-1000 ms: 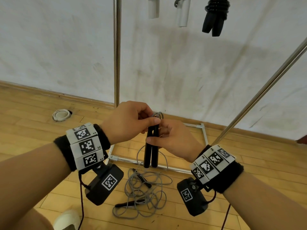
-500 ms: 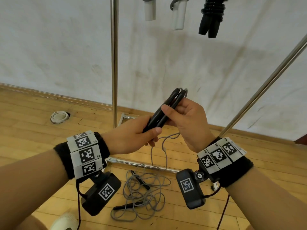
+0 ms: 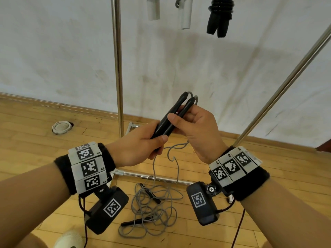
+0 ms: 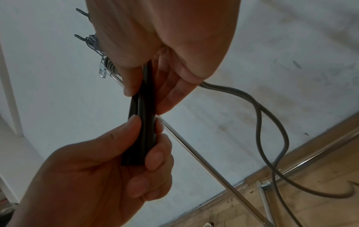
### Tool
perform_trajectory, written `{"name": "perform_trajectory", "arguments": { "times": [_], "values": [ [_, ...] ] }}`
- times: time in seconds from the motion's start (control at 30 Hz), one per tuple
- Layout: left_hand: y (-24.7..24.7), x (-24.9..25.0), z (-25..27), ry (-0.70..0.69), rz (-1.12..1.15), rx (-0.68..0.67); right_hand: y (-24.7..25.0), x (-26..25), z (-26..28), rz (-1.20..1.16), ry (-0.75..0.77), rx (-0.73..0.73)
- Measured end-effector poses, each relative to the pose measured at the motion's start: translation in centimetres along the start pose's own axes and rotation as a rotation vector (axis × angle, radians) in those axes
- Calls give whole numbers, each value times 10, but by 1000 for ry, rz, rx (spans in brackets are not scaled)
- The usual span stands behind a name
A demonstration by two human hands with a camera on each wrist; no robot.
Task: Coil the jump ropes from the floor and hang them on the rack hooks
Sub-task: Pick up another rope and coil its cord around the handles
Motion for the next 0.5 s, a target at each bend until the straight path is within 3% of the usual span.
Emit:
{"name": "perform_trajectory", "arguments": {
  "times": [0.2,0.27,0.37,0.43,0.5],
  "values": [
    [15,3,-1,5,-92,62,13,-3,-3,260,-105,-216],
    [21,3,0,-3,-147,77,25,1,-5,447,-115,-172],
    [27,4,2,-11,-197,51,46,3,-10,789,-18,11],
    [28,5,5,-21,-216,15,48,2,-11,772,65,16],
    [28,6,7,-32,-214,-12,45,8,-12,695,67,-86]
  ]
}}
Point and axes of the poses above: each hand's wrist, its own z-axis away from the middle knuckle, its own y-axis out of the back of the hand, x = y × z, the point moved 4 cm from there along -z, towards the middle knuckle, and after that the axes turned 12 degrees about y, right-handed, at the moved point
